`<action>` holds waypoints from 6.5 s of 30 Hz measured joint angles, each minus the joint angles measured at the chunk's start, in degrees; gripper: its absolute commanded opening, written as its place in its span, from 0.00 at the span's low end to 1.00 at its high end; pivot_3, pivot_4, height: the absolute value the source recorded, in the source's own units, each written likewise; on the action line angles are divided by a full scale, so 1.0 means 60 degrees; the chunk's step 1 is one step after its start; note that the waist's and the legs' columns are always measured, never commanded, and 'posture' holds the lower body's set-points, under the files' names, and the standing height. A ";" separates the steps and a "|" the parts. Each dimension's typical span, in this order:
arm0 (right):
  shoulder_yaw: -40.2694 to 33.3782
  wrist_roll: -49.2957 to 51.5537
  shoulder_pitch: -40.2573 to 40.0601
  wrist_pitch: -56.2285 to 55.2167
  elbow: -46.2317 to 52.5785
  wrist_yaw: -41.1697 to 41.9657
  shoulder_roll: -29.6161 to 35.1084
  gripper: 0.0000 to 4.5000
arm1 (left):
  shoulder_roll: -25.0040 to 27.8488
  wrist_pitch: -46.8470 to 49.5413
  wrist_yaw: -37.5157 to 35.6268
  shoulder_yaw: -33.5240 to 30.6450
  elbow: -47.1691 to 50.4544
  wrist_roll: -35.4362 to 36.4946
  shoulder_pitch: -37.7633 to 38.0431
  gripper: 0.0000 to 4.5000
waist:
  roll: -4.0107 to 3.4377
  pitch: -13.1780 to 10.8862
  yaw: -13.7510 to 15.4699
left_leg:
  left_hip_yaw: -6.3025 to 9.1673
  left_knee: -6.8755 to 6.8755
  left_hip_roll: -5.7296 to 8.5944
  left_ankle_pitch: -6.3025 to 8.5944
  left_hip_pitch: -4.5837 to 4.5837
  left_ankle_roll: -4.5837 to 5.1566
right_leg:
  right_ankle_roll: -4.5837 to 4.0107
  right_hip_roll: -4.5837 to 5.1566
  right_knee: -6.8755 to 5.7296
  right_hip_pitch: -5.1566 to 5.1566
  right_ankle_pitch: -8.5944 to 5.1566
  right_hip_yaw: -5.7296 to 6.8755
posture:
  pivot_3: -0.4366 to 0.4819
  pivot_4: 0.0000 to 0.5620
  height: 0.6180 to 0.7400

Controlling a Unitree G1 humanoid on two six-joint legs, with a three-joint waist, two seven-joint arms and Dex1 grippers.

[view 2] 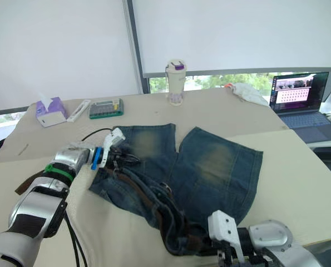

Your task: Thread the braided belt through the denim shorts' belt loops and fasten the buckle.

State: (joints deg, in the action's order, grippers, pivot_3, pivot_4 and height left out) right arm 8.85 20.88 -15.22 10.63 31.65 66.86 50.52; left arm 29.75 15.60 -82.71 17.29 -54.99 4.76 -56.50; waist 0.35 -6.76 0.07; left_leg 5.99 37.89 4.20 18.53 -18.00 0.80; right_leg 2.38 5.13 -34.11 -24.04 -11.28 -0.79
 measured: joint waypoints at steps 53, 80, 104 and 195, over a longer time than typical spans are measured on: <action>0.0299 -0.3193 0.2066 -0.5396 -0.3652 -0.0463 0.0996 0.00 | -0.1461 0.0561 0.3662 -0.1580 0.2293 0.0717 0.2233 0.02 | -0.0005 0.0153 0.0095 | 0.0198 0.0032 0.0066 -0.0001 0.0076 0.0020 | 0.0091 0.0024 0.0004 0.0156 -0.0104 -0.0027 | 0.48 0.27 1.00; -0.5644 0.3415 -0.2420 0.2298 0.0886 -0.1027 0.0464 0.72 | 0.0922 -0.2209 -0.0619 -0.0709 0.5464 0.0805 0.4510 0.00 | -0.0028 0.0093 0.0100 | 0.0192 0.0000 0.0008 0.0050 0.0068 0.0095 | 0.0054 0.0011 0.0007 0.0142 -0.0115 -0.0029 | 0.48 0.27 1.00; -0.4688 0.4206 0.0112 0.3537 0.1513 -0.4160 -0.0123 0.72 | 0.2317 0.2856 -0.0723 -0.1975 0.8275 0.4589 0.4483 0.00 | -0.0052 -0.0043 0.0078 | 0.0199 -0.0018 0.0004 0.0034 0.0077 0.0062 | 0.0047 0.0005 -0.0001 0.0144 -0.0121 -0.0003 | 0.48 0.27 1.00; -0.0379 -0.0645 0.6777 0.4261 -0.0369 -0.2076 -0.2558 0.81 | -0.1725 1.0800 0.6805 -0.9884 1.3621 0.3863 0.6637 0.99 | -0.0051 0.0153 -0.0054 | 0.0226 -0.0005 0.0026 -0.0005 -0.0003 -0.0040 | 0.0021 0.0010 -0.0108 -0.0012 -0.0091 -0.0017 | 0.48 0.27 1.00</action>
State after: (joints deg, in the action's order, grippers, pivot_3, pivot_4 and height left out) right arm 6.57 17.01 25.45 36.20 29.43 54.40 35.17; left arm 19.40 80.40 -41.87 -42.02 26.74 27.94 -16.68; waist 0.04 -5.84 -0.25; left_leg 7.34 37.85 4.35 18.50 -18.02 0.57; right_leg 2.51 5.20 -34.76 -24.11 -11.83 -0.89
